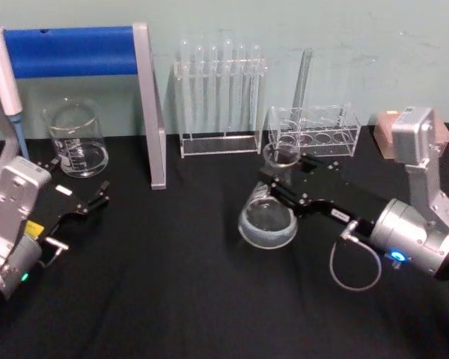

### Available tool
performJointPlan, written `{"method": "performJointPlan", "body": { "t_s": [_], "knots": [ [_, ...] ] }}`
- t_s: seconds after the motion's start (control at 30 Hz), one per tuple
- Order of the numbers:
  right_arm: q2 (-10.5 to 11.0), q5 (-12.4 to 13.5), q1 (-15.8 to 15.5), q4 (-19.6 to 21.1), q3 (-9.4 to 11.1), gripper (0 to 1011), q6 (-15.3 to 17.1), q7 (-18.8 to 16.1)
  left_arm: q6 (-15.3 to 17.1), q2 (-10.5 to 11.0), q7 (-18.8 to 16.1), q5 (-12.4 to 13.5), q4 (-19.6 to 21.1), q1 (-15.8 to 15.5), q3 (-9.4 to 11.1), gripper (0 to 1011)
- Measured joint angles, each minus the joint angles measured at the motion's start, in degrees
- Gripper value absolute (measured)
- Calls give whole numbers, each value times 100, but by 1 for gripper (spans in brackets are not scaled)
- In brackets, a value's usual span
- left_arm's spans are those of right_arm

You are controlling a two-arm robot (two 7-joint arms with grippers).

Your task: Grasp the erlenmeyer flask with one hand, shake it three times, then place it back.

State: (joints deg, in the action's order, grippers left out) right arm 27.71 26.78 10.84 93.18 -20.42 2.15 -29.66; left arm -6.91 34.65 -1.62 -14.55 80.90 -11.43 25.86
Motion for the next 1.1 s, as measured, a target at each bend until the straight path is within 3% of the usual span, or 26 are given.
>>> {"method": "performJointPlan", "body": {
  "t_s": [0.13, 0.37, 1.1],
  "knots": [
    [8, 27, 99, -15, -194, 449, -30, -126, 0, 0, 0, 0, 0, 0, 0, 1001],
    [52, 65, 163, -18, -337, 449, -73, -147, 0, 0, 0, 0, 0, 0, 0, 1001],
    [141, 144, 271, -121, -486, 449, -214, -176, 0, 0, 0, 0, 0, 0, 0, 1001]
  ]
}}
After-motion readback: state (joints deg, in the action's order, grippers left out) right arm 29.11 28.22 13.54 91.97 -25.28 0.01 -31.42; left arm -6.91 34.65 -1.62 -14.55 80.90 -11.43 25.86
